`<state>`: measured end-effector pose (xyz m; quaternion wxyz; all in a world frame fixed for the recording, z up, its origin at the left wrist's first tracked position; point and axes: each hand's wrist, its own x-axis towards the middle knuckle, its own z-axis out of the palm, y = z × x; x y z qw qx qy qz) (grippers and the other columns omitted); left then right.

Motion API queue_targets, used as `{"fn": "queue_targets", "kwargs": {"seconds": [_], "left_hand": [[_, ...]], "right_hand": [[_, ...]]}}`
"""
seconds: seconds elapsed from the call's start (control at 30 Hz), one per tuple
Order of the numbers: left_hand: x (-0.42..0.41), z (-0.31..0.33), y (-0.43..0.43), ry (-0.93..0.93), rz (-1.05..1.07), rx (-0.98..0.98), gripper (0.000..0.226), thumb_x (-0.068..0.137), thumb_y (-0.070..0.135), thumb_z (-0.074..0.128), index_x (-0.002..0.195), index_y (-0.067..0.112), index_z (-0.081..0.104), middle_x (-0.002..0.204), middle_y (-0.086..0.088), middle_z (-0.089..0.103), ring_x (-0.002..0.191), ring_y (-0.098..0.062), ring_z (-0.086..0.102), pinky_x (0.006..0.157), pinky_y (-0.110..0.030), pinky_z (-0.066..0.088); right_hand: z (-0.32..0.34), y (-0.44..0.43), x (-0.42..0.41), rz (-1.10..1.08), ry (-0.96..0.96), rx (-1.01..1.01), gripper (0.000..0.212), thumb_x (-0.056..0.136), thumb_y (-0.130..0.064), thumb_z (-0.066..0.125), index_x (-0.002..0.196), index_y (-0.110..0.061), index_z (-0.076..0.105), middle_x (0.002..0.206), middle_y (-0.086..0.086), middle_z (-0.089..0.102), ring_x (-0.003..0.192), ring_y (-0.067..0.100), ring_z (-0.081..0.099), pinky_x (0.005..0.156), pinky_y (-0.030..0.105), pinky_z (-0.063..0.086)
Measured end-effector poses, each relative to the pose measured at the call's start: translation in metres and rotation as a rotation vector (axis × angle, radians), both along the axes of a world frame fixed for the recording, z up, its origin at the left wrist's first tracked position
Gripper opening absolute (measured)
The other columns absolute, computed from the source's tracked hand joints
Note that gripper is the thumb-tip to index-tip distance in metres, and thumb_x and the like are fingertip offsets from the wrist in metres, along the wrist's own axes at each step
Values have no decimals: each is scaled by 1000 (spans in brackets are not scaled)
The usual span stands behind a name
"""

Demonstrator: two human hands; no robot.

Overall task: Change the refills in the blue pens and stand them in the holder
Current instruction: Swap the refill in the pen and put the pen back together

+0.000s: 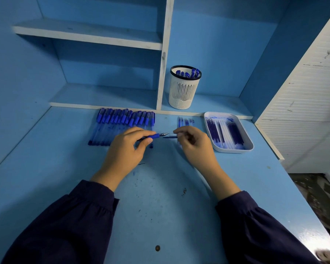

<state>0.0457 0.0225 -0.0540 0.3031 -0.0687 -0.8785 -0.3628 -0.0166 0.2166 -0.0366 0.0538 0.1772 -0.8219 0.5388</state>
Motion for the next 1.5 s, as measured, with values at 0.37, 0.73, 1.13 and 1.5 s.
{"fn": "queue_targets", "kwargs": {"seconds": [0.37,0.73,1.13,1.5], "left_hand": [[-1,-2,2,1,-34,-11,22,90,9,70,111,14,74,96,7,69,85,-4,61,74,-11,47],[-2,-3,4,-14,-52,15,22,87,0,71,105,11,77,85,3,70,63,5,54,53,-5,34],[-1,1,6,8,-46,20,22,87,-3,69,104,9,77,82,4,68,64,8,54,56,-3,35],[-10,4,9,127,-14,-2,28,94,20,61,119,12,70,113,6,69,104,-5,64,92,-18,51]], "right_hand": [[1,-3,2,86,-10,-37,19,92,-5,58,93,-19,71,75,-6,61,71,13,56,72,29,48],[-2,-1,7,138,-123,-94,13,91,-5,63,95,-12,74,77,6,73,74,11,70,80,25,57],[3,2,5,197,-215,-222,13,87,-7,69,94,-16,75,81,7,75,75,16,72,85,33,57],[21,1,10,94,125,-281,22,87,-1,68,108,-6,69,86,0,67,79,8,63,76,17,49]]}}
